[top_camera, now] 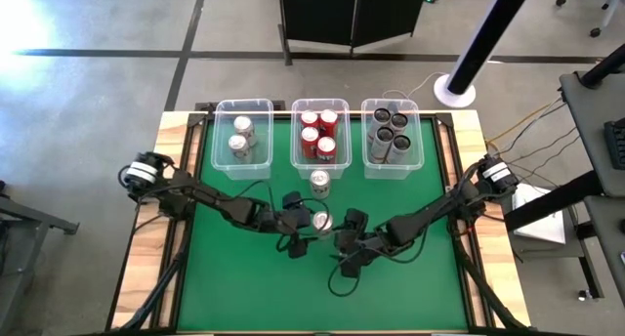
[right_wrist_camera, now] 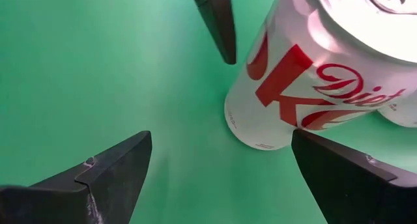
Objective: Sort soda cans
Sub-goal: Put the bottom silver soda can into the top left transparent bin aligned with the other silver soda cans
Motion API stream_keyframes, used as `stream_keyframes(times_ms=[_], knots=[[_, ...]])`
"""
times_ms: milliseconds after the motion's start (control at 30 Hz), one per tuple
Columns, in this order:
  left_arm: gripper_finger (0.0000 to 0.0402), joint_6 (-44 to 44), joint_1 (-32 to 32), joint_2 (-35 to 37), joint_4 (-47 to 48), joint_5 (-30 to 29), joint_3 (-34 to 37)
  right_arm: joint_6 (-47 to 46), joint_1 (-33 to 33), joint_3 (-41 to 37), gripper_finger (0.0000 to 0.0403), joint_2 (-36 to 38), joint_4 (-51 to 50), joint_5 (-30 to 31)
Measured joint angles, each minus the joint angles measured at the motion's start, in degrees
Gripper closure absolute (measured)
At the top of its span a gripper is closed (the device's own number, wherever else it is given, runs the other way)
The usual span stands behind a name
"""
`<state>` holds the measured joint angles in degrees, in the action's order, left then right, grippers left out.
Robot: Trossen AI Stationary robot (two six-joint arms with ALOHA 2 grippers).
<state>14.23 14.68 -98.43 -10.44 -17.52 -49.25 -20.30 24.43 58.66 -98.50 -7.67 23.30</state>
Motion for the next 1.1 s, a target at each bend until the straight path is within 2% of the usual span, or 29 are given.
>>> stream_keyframes(times_ms=[133, 233, 533, 667, 867, 1100], knots=[[0.0035, -0.14, -0.36, 0.59, 0.28, 0.10, 0.02, 0.39, -0.55, -0.05, 0.0039, 0.00, 1.18, -1.45], [0.0035, 0.15, -0.68, 1.67, 2.46, 3.25, -0.96, 0.69, -0.92, -0.05, 0.0039, 0.00, 1.37, -1.47], [0.0035, -4.84, -2.89, 1.09, 26.67, 6.98, -14.58, 1.83, -2.22, -0.11, 0.0039, -0.04, 3.18, -2.74], [0.0035, -5.48, -5.60, 1.09, 31.17, 10.56, -17.80, 3.71, -2.30, -0.20, 0.0039, -0.08, 4.52, -2.29], [0.0035, -7.40, -7.65, 0.07, 33.15, 14.40, -19.80, 4.93, -2.58, -0.22, 0.0039, -0.09, 5.91, -2.24], [0.0035, -10.63, -7.78, -4.98, 37.18, 15.54, -25.15, 5.41, -3.12, -0.31, 0.0039, -0.09, 6.82, -2.25]])
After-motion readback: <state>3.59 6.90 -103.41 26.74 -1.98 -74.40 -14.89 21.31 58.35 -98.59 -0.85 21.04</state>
